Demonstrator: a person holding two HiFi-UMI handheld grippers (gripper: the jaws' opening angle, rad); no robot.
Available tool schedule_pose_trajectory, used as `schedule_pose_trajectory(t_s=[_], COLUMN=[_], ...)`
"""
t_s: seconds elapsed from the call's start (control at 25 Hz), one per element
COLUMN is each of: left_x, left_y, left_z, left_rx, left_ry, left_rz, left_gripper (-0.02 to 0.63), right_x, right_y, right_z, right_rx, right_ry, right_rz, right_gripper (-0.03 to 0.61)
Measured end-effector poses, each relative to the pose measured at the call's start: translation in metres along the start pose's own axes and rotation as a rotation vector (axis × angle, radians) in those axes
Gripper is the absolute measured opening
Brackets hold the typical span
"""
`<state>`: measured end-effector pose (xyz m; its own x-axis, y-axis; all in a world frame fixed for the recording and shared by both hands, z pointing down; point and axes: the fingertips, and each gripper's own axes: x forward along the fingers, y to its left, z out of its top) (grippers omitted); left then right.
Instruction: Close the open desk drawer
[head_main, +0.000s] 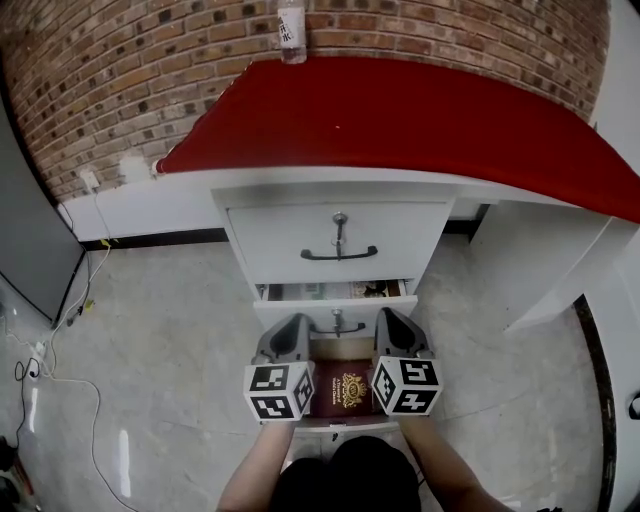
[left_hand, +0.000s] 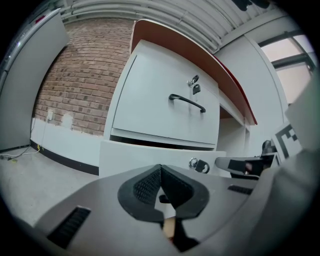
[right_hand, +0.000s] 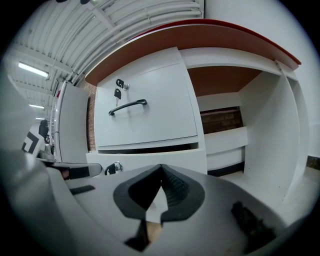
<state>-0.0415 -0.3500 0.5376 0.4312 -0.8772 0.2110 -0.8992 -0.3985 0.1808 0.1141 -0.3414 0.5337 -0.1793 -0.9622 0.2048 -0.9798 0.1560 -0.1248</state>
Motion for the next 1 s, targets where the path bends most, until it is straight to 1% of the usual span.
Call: schedule_pose_trajectory(t_s=[0.36, 0.56, 0.72, 0.92, 1.0], left_x=[0.016, 0.024, 0.033, 0.041, 0.043], left_y=[0.002, 0.009, 0.011, 0.013, 0.014], left_z=[0.004, 0.011, 0.012, 0.015, 0.015], left_rx=[-0.004, -0.025, -0.039, -0.057, -0.062], left_ry=[0.007, -0.002, 0.006, -0.002, -0.004], left_rz=[-0.006, 0.012, 0.004, 0.010, 0.011], left_gripper=[0.009, 0.009, 0.009, 0.009, 0.009], right_x=[0.018, 0.025, 0.033, 0.044, 0.046], right_y=[-0.008, -0.006, -0.009, -0.013, -0.013], right_z=[0.005, 0.010, 0.011, 0.014, 0.014], right_rx=[0.023, -0.001, 0.036, 0.068, 0.065], right_ry=[0.003, -0.007, -0.008, 0.000, -0.003], right_rz=[-0.013, -0.003, -0.008, 0.007, 0.006], right_gripper=[0.012, 0.011, 0.011, 0.011, 0.011])
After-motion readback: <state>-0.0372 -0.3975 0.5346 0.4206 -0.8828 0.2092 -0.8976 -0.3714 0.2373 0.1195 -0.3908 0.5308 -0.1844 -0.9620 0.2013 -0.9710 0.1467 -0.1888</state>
